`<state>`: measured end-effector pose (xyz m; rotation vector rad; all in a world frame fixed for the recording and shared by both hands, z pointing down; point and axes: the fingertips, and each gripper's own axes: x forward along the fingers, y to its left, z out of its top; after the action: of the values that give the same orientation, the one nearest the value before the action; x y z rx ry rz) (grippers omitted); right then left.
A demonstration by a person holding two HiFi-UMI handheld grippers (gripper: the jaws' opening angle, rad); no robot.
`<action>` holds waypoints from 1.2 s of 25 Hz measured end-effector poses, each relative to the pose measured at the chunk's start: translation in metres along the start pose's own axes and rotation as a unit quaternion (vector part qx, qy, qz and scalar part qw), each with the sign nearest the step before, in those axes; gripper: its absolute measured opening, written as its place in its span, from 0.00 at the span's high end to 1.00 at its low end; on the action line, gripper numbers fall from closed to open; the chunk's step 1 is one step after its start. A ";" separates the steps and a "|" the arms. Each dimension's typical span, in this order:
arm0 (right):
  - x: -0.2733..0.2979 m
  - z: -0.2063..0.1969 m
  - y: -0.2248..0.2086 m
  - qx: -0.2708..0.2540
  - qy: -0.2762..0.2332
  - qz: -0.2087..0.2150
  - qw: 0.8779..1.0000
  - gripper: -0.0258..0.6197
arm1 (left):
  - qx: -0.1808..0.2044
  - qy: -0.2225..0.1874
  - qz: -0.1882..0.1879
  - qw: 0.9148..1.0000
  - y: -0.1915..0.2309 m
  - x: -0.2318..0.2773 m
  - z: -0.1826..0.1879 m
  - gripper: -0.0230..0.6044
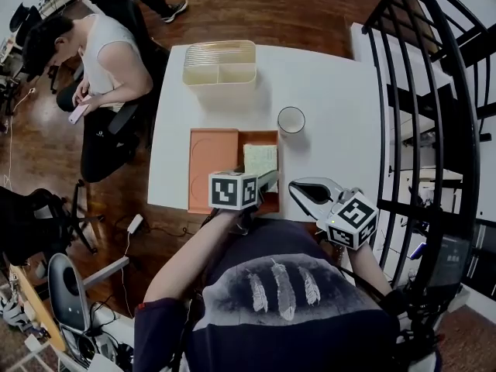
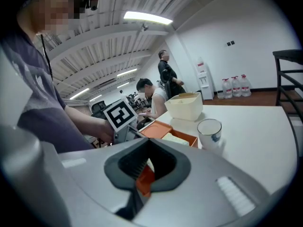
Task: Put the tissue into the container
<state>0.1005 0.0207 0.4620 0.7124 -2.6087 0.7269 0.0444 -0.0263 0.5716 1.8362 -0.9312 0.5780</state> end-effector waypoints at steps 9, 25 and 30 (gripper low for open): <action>0.008 0.014 -0.002 -0.002 -0.022 0.005 1.000 0.96 | 0.050 -0.109 -0.083 0.989 -0.018 -0.094 0.050 0.27; -0.030 0.092 0.034 -0.034 -0.126 0.107 0.986 0.96 | 0.274 -0.167 -0.199 0.926 -0.063 -0.184 0.084 0.94; -0.034 0.086 0.040 -0.026 -0.125 0.111 0.986 0.96 | 0.275 -0.174 -0.205 0.923 -0.070 -0.185 0.082 0.94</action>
<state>0.0906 0.0156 0.3613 0.5337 -2.9598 0.6642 -0.0106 -0.0193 0.3646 2.6201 -0.5999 0.2606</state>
